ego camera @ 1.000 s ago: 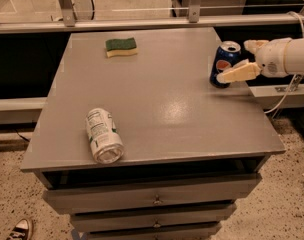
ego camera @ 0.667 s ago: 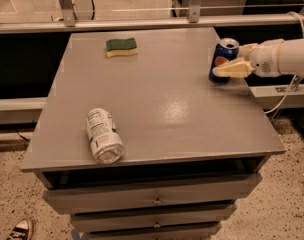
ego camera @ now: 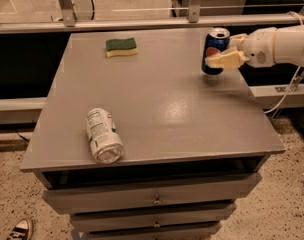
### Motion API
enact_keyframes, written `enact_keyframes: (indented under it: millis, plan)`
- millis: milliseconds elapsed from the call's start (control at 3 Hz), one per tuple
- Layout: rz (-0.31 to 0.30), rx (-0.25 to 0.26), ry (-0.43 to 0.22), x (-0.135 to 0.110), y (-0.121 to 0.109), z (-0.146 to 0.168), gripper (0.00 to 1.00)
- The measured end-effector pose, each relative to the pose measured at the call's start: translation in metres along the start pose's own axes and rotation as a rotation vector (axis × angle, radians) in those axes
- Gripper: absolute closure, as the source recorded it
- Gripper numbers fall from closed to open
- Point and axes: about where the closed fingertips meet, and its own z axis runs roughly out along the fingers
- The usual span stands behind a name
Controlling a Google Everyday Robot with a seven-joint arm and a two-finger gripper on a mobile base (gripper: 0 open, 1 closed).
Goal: Move pepsi can near 7up can
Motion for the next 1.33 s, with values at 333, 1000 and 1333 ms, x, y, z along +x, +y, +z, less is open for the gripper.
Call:
enact_keyframes:
  millis: [333, 1000, 1333]
  plan:
    - [-0.005, -0.012, -0.004, -0.003, 0.003, 0.002, 1.0]
    - [0.003, -0.129, -0.028, -0.01, 0.041, 0.034, 1.0]
    - [0.007, -0.253, -0.053, -0.025, 0.089, 0.068, 1.0]
